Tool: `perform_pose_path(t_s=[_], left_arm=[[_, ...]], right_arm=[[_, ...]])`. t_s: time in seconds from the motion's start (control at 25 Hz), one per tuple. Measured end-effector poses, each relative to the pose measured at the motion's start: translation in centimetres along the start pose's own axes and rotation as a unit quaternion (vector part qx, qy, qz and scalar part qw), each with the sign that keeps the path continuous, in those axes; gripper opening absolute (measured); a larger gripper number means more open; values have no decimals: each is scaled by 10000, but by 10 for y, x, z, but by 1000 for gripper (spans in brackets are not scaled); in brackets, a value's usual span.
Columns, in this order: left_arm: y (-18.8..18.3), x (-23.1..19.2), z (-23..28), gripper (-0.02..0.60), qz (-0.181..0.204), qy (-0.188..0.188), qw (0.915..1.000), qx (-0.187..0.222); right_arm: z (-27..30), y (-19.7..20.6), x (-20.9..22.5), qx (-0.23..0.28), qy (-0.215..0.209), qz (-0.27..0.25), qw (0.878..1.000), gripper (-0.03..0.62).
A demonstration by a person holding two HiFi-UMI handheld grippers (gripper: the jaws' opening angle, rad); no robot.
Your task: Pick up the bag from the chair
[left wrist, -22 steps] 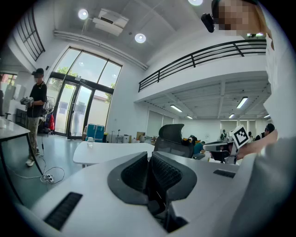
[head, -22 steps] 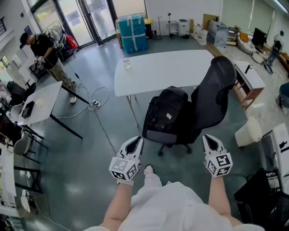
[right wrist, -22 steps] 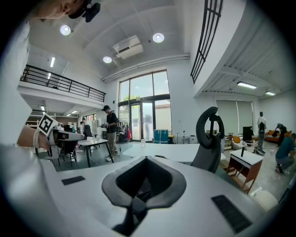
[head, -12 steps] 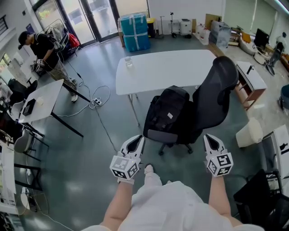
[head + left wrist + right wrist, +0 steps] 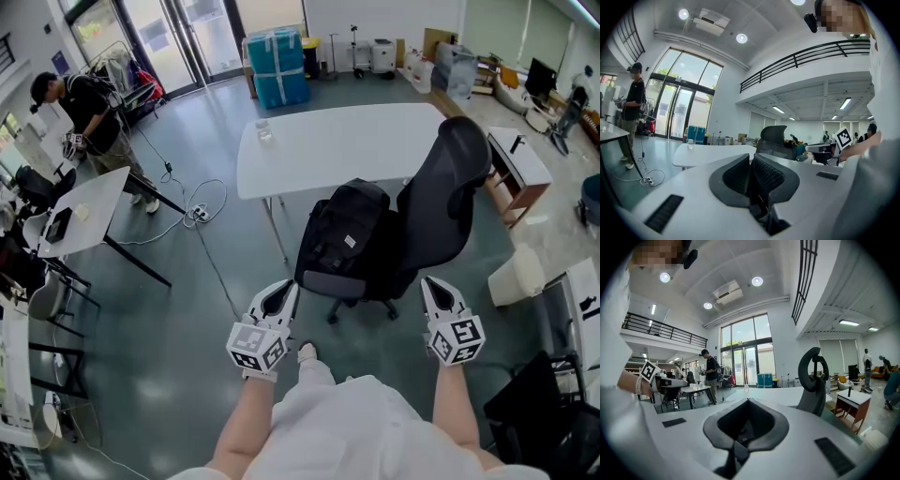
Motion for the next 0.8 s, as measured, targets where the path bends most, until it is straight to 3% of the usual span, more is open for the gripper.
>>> perform_pose_path(t_s=[0.4,0.8], left_arm=[[1,-3,5,49,-31,29,10000,-64],[15,-42,46,49,-254,120,9995,-110]], right_arm=[[6,-3,8,0,16,45,10000,20],[57,-4,10,-130,-16,31,9999,20]])
Point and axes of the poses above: the fingertips, and each gripper's own axes: z forward along the fingers, x to its right, y out of its underside, the point moved 3 cm from there along -z, backward along the fingers, and after that the axes turned 6 degrees about z, right-handed, at the moved point
